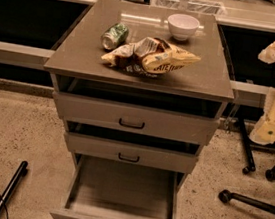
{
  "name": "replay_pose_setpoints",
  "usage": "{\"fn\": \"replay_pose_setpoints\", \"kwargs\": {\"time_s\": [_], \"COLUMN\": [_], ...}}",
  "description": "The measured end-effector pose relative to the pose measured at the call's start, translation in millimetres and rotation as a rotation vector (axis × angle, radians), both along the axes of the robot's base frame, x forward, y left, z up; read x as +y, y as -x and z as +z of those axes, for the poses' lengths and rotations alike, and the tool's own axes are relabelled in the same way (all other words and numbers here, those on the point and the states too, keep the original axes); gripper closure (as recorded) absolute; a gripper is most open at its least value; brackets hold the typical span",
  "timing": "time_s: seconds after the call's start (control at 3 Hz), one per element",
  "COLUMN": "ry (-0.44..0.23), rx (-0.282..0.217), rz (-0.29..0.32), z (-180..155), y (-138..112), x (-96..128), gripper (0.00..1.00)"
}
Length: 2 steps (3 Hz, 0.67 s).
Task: Close bottom drawer
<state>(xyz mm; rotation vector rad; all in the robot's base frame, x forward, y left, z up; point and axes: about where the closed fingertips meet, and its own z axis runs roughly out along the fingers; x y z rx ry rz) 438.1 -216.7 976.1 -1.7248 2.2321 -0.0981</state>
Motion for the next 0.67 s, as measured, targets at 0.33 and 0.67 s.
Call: {"fn": "replay_pose_setpoints", "kwargs": {"time_s": [0.33,0.67], "ry": [0.0,0.031], "rx": [0.0,0.005], "rz": [0.0,0.027], "z": [0.0,-5.4], "y": [0.0,-0.4], "x": [0.0,5.0], "gripper": [0.0,0.0]}}
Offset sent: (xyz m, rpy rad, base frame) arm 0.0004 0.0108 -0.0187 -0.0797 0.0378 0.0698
